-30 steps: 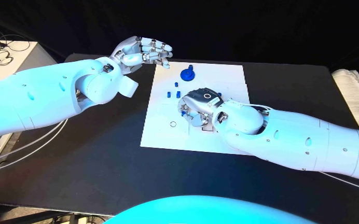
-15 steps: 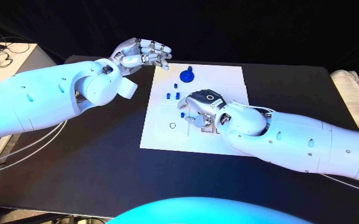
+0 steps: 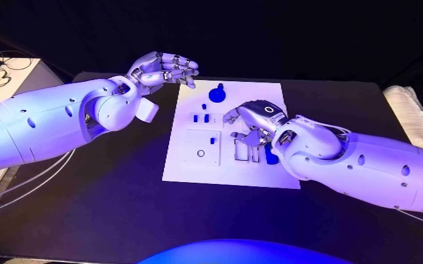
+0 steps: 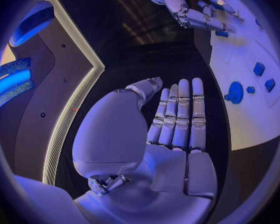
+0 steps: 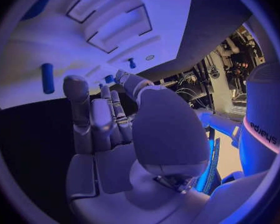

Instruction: Assemble the parts on the task board

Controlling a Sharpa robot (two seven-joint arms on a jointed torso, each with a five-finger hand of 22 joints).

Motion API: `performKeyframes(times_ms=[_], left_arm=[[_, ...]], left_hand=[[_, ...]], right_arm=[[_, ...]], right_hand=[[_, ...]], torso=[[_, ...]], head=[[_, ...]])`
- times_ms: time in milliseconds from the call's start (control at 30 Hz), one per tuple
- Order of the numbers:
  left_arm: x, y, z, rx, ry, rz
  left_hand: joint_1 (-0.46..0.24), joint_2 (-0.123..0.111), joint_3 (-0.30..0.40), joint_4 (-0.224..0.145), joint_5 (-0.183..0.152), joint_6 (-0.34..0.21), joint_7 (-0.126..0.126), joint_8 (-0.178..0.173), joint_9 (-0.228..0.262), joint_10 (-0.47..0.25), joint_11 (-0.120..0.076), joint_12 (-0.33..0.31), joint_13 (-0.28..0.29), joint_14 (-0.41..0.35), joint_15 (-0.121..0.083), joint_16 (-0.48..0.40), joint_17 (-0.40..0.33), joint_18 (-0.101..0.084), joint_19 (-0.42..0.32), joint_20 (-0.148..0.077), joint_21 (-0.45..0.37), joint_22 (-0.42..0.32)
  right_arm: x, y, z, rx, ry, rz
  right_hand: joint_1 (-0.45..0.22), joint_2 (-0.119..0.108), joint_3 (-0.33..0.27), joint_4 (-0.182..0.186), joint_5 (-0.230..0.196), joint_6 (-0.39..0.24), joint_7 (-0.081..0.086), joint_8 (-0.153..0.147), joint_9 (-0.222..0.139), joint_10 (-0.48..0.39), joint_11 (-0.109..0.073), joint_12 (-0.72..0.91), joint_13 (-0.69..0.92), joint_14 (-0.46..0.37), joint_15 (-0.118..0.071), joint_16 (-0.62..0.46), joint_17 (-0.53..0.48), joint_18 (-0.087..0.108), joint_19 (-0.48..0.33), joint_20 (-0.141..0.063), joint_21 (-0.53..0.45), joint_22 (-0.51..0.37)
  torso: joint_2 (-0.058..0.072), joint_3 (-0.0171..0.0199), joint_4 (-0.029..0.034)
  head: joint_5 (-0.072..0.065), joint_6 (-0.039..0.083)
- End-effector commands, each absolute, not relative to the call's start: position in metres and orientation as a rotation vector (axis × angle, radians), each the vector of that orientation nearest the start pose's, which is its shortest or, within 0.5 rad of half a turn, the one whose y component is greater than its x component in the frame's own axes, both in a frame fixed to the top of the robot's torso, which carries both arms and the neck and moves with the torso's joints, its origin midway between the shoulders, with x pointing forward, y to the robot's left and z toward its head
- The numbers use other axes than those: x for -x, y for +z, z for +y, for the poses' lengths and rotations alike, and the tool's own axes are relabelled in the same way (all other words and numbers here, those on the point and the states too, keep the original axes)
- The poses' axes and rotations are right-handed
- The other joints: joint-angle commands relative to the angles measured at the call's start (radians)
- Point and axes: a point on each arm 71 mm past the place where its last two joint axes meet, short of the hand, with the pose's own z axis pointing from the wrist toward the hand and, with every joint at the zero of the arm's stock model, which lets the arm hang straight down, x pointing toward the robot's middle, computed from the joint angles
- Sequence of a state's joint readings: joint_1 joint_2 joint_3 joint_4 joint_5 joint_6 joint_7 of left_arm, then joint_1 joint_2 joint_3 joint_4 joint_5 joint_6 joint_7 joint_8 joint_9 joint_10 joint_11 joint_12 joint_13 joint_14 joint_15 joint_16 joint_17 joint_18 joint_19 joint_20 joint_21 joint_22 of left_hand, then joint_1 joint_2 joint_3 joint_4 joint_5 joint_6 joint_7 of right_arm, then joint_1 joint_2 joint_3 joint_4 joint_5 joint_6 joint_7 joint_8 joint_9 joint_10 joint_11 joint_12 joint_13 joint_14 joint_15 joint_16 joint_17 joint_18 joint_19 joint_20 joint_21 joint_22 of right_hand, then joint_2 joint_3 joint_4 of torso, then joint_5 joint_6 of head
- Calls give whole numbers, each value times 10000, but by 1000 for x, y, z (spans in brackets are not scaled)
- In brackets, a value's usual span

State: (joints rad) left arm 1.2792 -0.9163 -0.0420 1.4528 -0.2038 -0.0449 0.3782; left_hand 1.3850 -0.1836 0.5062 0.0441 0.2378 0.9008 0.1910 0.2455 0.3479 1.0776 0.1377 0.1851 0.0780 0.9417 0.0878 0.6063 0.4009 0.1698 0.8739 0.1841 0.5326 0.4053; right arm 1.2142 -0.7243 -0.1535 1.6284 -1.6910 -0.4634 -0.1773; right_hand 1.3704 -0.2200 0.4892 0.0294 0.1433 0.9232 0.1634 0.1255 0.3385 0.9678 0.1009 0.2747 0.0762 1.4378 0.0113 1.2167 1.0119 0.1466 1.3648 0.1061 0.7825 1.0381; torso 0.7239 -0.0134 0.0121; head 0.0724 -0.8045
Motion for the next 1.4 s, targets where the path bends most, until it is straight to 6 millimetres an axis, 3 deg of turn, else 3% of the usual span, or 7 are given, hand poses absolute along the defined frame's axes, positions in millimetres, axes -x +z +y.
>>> performKeyframes(times_ms=[33, 200, 367, 633, 767, 1000, 1400], left_arm=[[-504, -140, 249, 7918, -16310, 15246], [-504, -140, 250, 7925, -16279, 15189], [-504, -140, 251, 7928, -16275, 15179], [-504, -140, 250, 7925, -16289, 15192], [-504, -140, 250, 7925, -16289, 15191], [-504, -140, 250, 7920, -16304, 15207], [-504, -140, 251, 7944, -16284, 15193]], left_hand=[[50, 36, -50, -8, 10, 2, 61, -60, -9, -40, 59, -57, -3, 6, 38, -43, 9, 92, 78, 24, -43, -15], [50, 36, -50, -8, 10, 2, 61, -60, -9, -40, 59, -57, -3, 6, 38, -43, 9, 92, 78, 24, -43, -15], [50, 36, -50, -8, 10, 2, 61, -60, -9, -40, 59, -57, -3, 6, 38, -43, 9, 92, 78, 24, -43, -15], [50, 36, -50, -8, 10, 2, 61, -60, -9, -40, 59, -57, -3, 6, 38, -43, 9, 92, 78, 24, -43, -15], [50, 36, -50, -8, 10, 2, 61, -60, -9, -40, 59, -57, -3, 6, 38, -43, 9, 92, 78, 24, -43, -15], [45, 41, -66, -3, 9, 11, 57, -63, -11, -27, 56, -60, 3, 9, 39, -66, 32, 95, 86, 29, -73, -33], [5, 46, -90, 28, -2, 16, 62, -66, -13, -24, 61, -66, 6, 13, 46, -79, 50, 93, 93, 38, -97, -49]], right_arm=[[-449, -188, -127, 4082, 6972, 15671], [-462, -183, -151, 4197, 6107, 15926], [-470, -181, -163, 4241, 5618, 15954], [-477, -183, -166, 4377, 5300, 16106], [-481, -185, -160, 4465, 5292, 16140], [-485, -190, -150, 4546, 5299, 16206], [-489, -198, -147, 4614, 5188, 16489]], right_hand=[[-448, -285, -276, 177, 317, -239, -62, -205, -66, -191, -17, -103, -96, 51, -18, 7, -21, -64, 35, -14, -20, 4], [-116, -85, -1388, 329, 354, -261, -174, -252, -47, -385, -16, -29, -80, 51, -19, 15, -64, -68, 76, -17, -110, -18], [55, -3, -1584, 359, 364, -224, -218, -246, -38, -431, -10, -2, -80, 69, -18, 60, -16, -79, 110, -17, -67, 23], [168, 50, -1624, 361, 347, -167, -264, -224, -27, -454, -7, 13, -81, 79, -17, 77, -5, -81, 122, -15, -72, 26], [272, 183, -1501, 424, 325, 23, -253, -159, -7, -190, -57, 186, -55, 159, -46, 183, 112, -118, 236, -34, 171, 203], [208, 291, -1148, 566, 285, 222, -210, -116, -8, 32, -91, 252, -81, 242, -77, 271, 219, -145, 325, -61, 315, 319], [2, 106, -311, 726, 265, 795, -196, 65, 46, 671, -151, 175, -91, 307, -127, 372, 336, -195, 462, -115, 588, 552]], torso=[[-19, -21, -44], [-35, -34, -58], [-37, -30, -54], [-29, -39, -48], [-19, -33, -62], [-6, -29, -4], [-10, -27, -29]], head=[[-51, 74], [-94, 123], [-109, 135], [-140, 135], [-133, 119], [-159, 74], [-115, 14]])
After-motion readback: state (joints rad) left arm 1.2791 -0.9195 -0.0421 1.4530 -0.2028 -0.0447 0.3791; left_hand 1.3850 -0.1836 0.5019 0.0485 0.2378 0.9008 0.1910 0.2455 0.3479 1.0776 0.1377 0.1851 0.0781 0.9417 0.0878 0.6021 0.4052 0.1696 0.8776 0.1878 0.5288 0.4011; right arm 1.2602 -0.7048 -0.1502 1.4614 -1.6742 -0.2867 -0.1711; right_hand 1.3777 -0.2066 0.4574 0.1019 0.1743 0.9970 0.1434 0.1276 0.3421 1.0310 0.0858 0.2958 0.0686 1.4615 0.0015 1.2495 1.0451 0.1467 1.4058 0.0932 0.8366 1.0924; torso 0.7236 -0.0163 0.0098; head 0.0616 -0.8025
